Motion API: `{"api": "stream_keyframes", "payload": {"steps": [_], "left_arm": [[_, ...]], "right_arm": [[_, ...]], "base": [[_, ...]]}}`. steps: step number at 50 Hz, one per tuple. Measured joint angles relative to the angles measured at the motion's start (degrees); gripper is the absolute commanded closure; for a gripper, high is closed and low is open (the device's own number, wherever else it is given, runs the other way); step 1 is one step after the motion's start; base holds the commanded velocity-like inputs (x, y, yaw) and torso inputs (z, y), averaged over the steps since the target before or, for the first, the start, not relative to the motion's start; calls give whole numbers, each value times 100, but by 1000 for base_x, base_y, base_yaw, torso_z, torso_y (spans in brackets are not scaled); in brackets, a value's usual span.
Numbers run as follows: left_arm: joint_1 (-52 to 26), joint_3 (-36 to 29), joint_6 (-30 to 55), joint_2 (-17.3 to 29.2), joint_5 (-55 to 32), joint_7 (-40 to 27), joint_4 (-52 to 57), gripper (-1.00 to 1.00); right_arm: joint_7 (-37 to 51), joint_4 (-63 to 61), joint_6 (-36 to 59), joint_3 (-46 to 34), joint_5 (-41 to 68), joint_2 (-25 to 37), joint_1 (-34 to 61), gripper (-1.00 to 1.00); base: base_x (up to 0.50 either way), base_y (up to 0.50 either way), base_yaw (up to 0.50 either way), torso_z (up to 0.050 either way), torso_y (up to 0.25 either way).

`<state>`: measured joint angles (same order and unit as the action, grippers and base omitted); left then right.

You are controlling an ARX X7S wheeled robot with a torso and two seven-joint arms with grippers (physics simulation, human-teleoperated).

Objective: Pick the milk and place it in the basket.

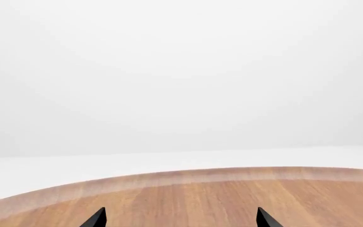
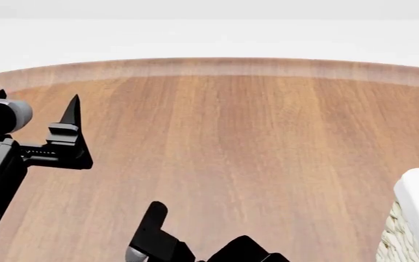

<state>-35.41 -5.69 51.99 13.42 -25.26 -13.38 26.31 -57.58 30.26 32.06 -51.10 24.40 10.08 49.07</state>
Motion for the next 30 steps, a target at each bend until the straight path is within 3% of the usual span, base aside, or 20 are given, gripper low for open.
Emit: {"api": "stream_keyframes", "payload": {"steps": [7,16,30], "left_arm": [[4,0,-37,23,-9,-4,-40,-100],[2,0,-80,50,-20,-9,-90,-100],[-17,-48,-111,82,-24,-36,-136,-100]], "right_arm": [[534,12,484,278,403,-41,-18,100],[2334,-204,1160,1493,410,278,168,100],[4553,-1657,3297,3112,1035,775,847,100]], "base": [[0,0,0,0,0],[1,0,0,0,0],[0,0,0,0,1]]}}
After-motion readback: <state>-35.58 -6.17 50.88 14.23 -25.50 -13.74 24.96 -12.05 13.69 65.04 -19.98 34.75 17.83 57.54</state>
